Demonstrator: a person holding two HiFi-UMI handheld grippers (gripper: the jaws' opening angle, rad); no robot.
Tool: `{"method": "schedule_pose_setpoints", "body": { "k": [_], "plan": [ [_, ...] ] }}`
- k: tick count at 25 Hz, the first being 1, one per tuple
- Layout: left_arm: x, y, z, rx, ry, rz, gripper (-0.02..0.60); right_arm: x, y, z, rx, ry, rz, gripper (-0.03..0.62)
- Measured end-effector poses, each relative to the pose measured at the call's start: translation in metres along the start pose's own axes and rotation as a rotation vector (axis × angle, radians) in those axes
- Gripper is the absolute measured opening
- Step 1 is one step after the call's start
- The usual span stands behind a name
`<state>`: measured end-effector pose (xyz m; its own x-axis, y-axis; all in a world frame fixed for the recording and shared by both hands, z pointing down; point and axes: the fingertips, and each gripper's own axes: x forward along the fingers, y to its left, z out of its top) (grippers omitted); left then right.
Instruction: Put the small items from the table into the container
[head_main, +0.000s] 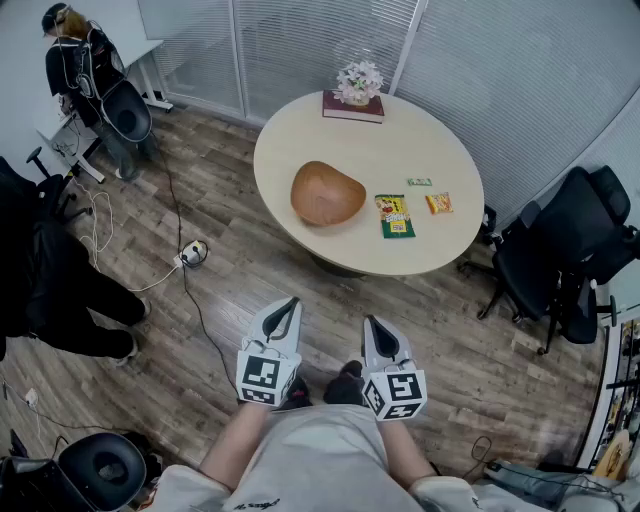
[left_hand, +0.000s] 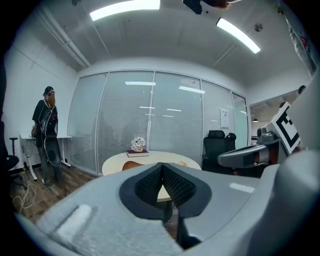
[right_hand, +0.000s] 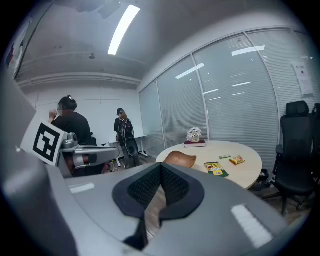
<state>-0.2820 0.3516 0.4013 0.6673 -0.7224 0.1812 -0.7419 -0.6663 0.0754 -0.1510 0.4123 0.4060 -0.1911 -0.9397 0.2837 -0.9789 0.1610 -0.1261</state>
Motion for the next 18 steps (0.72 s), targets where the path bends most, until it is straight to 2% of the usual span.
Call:
{"method": "schedule_pose_setpoints", "body": {
  "k": [10,18],
  "plan": [
    [0.017,0.007,0.002,-0.013,0.006,-0.022,-0.005,0.007,-0.006,0.001,0.028,-0.021,-0.008,0.002],
    [0.085,0.011,0.008,0.004,0.025,-0.058,-0.005,0.049,-0.071,0.001,0.074,-0.011,-0.066,0.002]
  ]
}}
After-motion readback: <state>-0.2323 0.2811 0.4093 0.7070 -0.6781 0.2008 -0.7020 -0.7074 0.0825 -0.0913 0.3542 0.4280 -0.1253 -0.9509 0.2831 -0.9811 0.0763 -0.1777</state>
